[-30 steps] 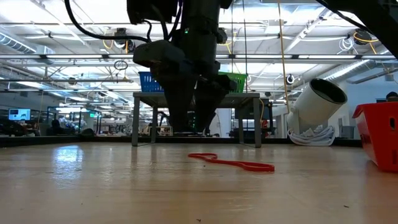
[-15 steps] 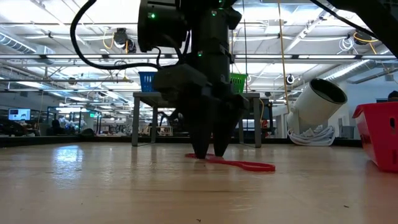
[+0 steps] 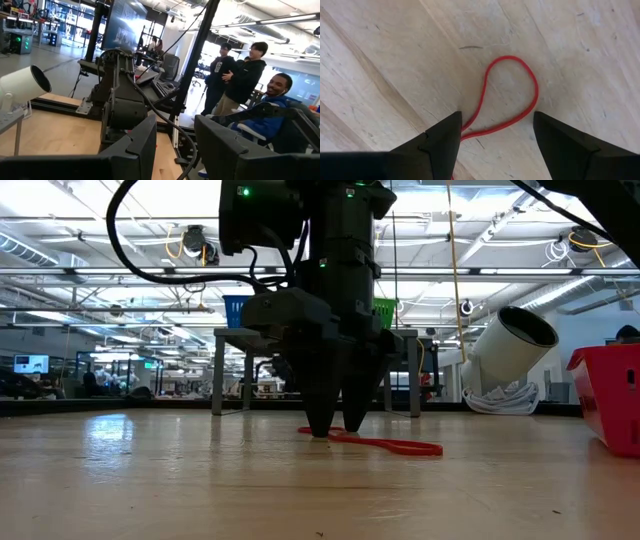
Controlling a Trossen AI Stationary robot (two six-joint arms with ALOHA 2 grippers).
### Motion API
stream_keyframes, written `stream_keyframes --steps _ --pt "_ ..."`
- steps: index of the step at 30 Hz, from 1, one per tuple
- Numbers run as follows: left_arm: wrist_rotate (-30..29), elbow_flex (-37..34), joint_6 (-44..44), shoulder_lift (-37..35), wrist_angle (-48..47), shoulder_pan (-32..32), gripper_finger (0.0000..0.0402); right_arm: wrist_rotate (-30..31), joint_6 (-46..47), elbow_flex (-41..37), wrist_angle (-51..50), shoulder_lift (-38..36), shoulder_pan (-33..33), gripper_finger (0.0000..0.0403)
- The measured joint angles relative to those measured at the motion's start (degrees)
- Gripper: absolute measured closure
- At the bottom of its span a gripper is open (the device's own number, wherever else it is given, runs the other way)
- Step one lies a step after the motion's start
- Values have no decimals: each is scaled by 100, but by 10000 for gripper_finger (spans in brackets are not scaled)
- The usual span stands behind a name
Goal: Pick & Place Office Desk Supplies
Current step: Put the red rubber band into the red bin
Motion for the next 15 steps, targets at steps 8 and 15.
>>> stream_keyframes --steps 8,15 --pt "-2 0 3 -2 3 0 261 1 -45 2 -69 9 28 180" --pt "-2 0 -4 -2 34 0 261 -49 -177 2 -115 15 38 241"
